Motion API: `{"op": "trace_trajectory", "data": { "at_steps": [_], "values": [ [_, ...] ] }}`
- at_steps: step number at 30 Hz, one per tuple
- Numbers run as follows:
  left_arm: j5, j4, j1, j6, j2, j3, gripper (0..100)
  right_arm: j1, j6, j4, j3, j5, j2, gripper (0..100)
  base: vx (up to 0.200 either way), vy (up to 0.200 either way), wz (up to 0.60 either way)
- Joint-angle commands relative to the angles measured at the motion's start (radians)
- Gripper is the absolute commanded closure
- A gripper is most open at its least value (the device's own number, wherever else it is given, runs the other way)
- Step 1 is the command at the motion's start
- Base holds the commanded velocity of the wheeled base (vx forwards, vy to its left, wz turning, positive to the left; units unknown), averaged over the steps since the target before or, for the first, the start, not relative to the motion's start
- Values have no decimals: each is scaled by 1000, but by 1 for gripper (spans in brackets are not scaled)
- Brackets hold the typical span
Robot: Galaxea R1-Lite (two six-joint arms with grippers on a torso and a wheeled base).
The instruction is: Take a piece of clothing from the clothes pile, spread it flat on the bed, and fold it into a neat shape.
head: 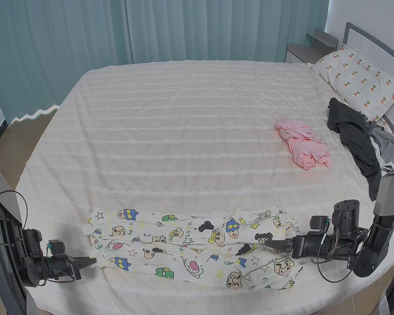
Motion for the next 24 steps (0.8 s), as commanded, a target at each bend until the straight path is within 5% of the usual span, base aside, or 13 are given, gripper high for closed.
{"op": "trace_trajectory", "data": {
  "at_steps": [1, 24],
  "values": [
    [-1, -6, 31, 32, -16, 8, 100, 1, 0, 0, 0, 0, 2, 0, 0, 0, 0],
    [-4, 49, 108, 180, 40, 7, 100, 1, -2, 1, 2, 0, 2, 0, 0, 0, 0]
  ]
}}
